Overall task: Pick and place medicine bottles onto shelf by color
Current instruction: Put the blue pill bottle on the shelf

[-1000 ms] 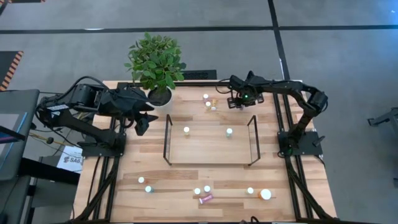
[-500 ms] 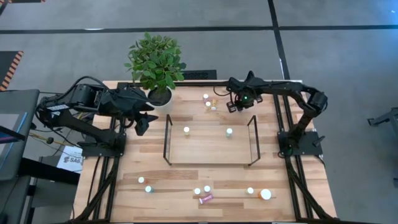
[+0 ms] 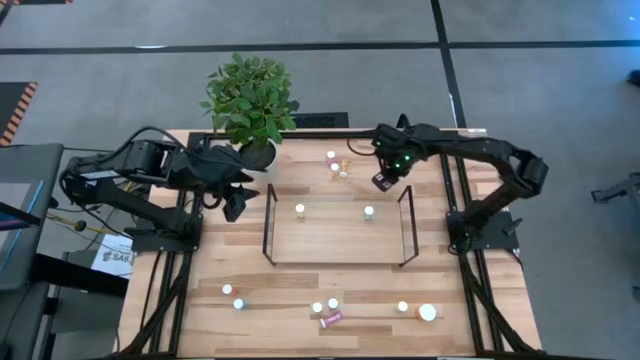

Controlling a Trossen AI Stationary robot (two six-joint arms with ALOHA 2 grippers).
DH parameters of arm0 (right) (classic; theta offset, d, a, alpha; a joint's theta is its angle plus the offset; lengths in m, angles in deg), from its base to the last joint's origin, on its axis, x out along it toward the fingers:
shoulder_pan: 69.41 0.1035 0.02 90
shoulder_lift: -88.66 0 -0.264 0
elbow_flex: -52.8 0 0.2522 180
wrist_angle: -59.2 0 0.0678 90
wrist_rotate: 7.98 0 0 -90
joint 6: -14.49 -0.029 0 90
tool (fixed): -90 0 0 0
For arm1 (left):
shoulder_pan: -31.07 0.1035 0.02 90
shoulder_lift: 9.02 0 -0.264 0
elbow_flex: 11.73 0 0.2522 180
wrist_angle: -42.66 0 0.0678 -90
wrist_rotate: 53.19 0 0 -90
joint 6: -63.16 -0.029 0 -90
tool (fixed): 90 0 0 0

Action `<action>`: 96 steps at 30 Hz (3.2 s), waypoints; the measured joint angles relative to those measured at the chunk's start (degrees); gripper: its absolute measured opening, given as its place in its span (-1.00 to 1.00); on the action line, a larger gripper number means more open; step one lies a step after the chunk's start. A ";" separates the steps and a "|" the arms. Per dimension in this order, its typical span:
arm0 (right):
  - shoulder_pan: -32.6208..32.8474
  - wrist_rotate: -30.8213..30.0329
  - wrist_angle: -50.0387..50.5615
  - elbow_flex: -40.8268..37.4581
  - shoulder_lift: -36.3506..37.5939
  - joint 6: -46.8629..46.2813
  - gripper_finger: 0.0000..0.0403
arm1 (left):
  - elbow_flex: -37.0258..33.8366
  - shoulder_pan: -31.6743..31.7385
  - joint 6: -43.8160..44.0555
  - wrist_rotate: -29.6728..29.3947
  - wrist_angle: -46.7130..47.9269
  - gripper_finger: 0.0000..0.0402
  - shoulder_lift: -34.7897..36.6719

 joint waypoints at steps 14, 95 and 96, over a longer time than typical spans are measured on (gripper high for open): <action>10.87 0.10 3.13 0.00 5.60 19.77 -0.34 | -1.03 -0.38 7.58 1.62 -7.79 -0.04 0.02; 17.41 -0.21 22.23 21.99 -2.88 25.72 0.16 | -1.03 1.18 6.69 -0.21 -16.62 -0.04 -1.71; 16.57 -0.32 21.67 22.14 -2.88 25.19 0.16 | -1.03 1.40 5.85 -0.21 -16.62 -0.04 -1.71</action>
